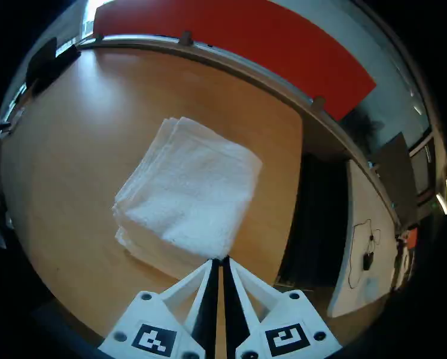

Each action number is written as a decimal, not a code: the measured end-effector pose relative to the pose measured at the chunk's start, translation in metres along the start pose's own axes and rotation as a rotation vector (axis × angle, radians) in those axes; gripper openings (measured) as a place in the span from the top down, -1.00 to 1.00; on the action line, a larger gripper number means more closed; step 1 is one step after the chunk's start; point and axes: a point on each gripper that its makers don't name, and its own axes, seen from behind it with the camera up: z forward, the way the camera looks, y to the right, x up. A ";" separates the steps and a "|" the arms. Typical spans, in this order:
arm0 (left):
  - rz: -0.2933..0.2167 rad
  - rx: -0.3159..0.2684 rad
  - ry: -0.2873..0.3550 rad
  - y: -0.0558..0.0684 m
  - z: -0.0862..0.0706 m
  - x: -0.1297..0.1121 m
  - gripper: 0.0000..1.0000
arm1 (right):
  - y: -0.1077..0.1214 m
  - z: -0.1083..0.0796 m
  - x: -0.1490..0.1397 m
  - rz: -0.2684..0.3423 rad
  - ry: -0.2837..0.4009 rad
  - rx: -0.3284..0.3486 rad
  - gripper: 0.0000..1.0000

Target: Fold towel

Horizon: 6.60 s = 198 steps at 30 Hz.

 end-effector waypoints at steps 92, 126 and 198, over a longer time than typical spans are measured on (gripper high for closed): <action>-0.126 0.062 0.205 -0.045 0.003 0.078 -0.47 | -0.127 -0.058 0.117 0.465 0.593 -0.068 -0.73; -0.232 0.092 0.551 -0.072 -0.039 0.176 -0.46 | -0.154 -0.124 0.184 0.456 0.891 -0.146 -0.74; -0.190 0.123 0.817 -0.075 0.007 0.132 -0.46 | -0.295 -0.158 0.260 0.418 1.030 -0.130 -0.74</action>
